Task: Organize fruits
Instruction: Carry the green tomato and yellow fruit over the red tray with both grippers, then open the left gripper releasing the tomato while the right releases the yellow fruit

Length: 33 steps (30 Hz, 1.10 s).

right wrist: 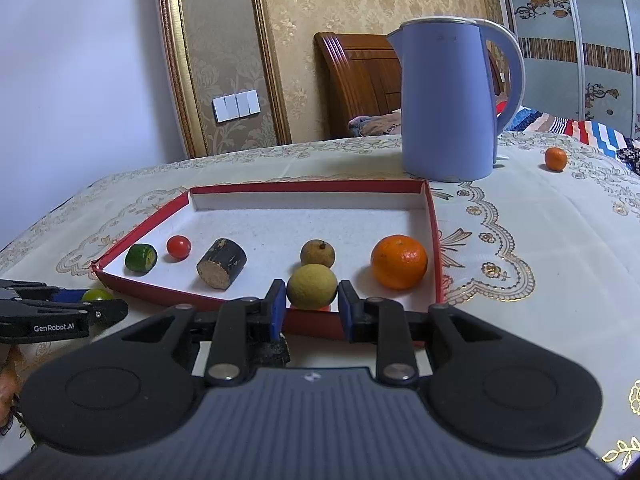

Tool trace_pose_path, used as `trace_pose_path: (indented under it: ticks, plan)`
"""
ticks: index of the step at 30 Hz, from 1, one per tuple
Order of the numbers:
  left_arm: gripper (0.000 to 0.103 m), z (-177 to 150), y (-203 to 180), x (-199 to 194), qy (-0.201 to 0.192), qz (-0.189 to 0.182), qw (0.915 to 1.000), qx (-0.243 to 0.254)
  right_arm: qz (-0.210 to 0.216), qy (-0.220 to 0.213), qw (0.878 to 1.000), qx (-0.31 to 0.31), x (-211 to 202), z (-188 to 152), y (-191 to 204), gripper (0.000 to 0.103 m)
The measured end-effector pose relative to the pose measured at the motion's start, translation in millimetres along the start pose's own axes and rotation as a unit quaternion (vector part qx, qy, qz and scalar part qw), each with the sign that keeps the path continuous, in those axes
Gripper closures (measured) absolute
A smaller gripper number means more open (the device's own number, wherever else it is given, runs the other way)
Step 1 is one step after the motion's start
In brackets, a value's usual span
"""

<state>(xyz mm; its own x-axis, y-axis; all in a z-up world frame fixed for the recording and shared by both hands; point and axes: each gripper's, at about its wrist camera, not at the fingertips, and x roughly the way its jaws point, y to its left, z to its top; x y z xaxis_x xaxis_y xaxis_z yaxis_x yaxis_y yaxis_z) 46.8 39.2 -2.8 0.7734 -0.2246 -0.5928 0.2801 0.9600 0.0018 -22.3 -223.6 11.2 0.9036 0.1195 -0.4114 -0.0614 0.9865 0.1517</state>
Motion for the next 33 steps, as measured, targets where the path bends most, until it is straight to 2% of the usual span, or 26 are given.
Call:
trace_pose_path:
  ticks: [10, 17, 20, 24, 26, 28, 33]
  plan:
    - [0.07, 4, -8, -5, 0.004, 0.007, 0.9999, 0.009, -0.001, -0.003, 1.0, -0.007, -3, 5, 0, 0.077]
    - [0.07, 32, -18, -10, -0.015, 0.003, 0.9998, 0.009, -0.002, -0.01, 1.0, -0.019, -1, 19, 4, 0.077]
    - [0.07, 45, -24, -5, -0.021, 0.003, 0.9998, 0.004, 0.0, -0.003, 1.0, -0.02, 9, 27, 6, 0.077]
    - [0.07, 64, -24, 8, -0.007, -0.001, 0.9998, -0.017, -0.012, -0.001, 0.999, -0.033, 25, 39, 11, 0.077]
    - [0.07, 73, -26, 14, -0.007, 0.008, 0.9999, -0.012, -0.02, 0.0, 0.999, -0.034, 36, 44, 11, 0.077]
    - [0.07, 78, -29, 20, -0.009, 0.019, 0.9998, 0.0, -0.027, 0.003, 0.999, -0.036, 48, 49, 11, 0.077]
    - [0.07, 85, -28, 47, 0.001, 0.021, 0.9996, -0.016, -0.037, 0.022, 0.999, -0.024, 78, 53, 7, 0.077]
